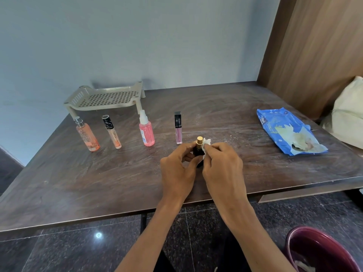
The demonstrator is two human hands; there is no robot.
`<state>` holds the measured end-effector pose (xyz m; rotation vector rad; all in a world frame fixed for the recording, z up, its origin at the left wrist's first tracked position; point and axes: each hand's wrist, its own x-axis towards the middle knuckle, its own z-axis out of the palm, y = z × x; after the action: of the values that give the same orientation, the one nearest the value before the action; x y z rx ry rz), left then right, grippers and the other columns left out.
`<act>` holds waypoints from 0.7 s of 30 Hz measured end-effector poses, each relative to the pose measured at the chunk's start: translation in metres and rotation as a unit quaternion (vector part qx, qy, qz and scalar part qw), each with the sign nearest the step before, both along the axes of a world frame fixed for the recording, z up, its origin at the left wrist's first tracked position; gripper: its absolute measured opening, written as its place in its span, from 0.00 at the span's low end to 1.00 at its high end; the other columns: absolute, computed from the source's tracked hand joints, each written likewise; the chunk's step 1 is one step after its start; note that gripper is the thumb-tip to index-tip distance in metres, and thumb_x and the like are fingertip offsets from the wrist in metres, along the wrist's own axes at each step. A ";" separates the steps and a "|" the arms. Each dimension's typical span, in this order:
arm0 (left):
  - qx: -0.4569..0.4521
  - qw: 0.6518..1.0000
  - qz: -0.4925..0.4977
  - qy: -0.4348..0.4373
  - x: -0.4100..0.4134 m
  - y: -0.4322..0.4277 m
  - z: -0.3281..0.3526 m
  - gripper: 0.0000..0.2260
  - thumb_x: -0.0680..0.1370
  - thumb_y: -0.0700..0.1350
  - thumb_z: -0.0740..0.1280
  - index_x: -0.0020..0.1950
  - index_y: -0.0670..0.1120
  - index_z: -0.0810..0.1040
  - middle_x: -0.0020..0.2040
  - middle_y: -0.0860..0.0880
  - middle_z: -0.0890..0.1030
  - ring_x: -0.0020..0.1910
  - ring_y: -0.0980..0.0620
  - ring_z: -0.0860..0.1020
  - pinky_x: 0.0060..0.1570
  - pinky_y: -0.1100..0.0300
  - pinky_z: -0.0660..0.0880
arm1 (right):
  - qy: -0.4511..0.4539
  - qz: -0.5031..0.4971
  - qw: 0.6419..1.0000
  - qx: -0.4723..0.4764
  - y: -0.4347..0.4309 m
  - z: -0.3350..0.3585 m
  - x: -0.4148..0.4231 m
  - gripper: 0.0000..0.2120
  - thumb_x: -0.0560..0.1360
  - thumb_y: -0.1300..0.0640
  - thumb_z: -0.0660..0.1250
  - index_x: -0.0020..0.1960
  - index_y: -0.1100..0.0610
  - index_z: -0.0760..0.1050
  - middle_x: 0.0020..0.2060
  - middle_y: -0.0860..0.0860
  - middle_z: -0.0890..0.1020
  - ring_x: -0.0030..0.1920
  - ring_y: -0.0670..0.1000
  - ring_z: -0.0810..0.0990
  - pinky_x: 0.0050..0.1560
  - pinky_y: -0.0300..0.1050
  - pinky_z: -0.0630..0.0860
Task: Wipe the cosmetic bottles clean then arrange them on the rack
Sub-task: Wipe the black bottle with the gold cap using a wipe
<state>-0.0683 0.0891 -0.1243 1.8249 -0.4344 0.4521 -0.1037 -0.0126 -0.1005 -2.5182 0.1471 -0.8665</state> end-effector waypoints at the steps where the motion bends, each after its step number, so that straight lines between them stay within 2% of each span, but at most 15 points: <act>1: 0.006 1.000 0.005 -0.006 -0.002 0.000 0.000 0.17 0.74 0.38 0.76 0.60 0.51 0.82 0.47 0.62 0.83 0.46 0.62 0.83 0.49 0.71 0.78 | -0.002 -0.004 1.000 -0.005 -0.001 -0.001 0.000 0.10 0.74 0.67 0.69 0.55 0.65 0.82 0.44 0.58 0.81 0.43 0.56 0.80 0.38 0.40 0.70; 5: 0.017 1.000 0.021 -0.015 -0.004 0.000 0.000 0.20 0.73 0.37 0.77 0.60 0.55 0.80 0.47 0.64 0.82 0.45 0.64 0.83 0.48 0.71 0.78 | -0.013 -0.001 0.999 -0.039 0.001 -0.006 -0.005 0.12 0.73 0.67 0.70 0.56 0.66 0.80 0.44 0.58 0.81 0.43 0.55 0.80 0.37 0.40 0.73; 9: 0.019 0.999 0.034 -0.024 -0.001 -0.002 -0.002 0.17 0.75 0.38 0.75 0.62 0.50 0.82 0.48 0.59 0.84 0.46 0.64 0.83 0.49 0.70 0.79 | -0.002 0.021 1.000 -0.010 0.008 -0.008 -0.012 0.13 0.76 0.65 0.68 0.60 0.64 0.79 0.49 0.57 0.80 0.49 0.53 0.78 0.42 0.40 0.74; 12: 0.023 0.999 0.038 -0.029 0.001 -0.002 -0.002 0.17 0.75 0.39 0.75 0.63 0.48 0.82 0.50 0.57 0.86 0.47 0.64 0.83 0.49 0.69 0.79 | -0.029 0.050 0.998 0.018 0.010 -0.009 -0.012 0.11 0.72 0.68 0.67 0.55 0.66 0.80 0.48 0.60 0.80 0.49 0.59 0.78 0.46 0.52 0.78; 16: 0.019 0.999 0.044 -0.019 0.000 -0.002 -0.002 0.17 0.74 0.39 0.76 0.62 0.48 0.82 0.48 0.61 0.83 0.45 0.67 0.82 0.48 0.72 0.78 | -0.033 0.027 0.999 -0.005 0.008 -0.006 -0.007 0.12 0.73 0.68 0.70 0.57 0.66 0.80 0.46 0.59 0.82 0.46 0.57 0.81 0.40 0.46 0.79; 21: 0.027 0.999 0.037 -0.003 0.002 0.000 -0.001 0.17 0.73 0.44 0.78 0.60 0.54 0.81 0.49 0.64 0.81 0.47 0.64 0.81 0.48 0.66 0.80 | -0.069 0.039 0.994 0.069 0.001 -0.005 -0.006 0.10 0.76 0.66 0.68 0.56 0.61 0.82 0.46 0.53 0.83 0.45 0.50 0.81 0.43 0.45 0.81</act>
<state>-0.0660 0.0889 -0.1252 1.8965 -0.3876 0.4997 -0.1095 -0.0112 -0.1052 -2.3127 0.0613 -0.9602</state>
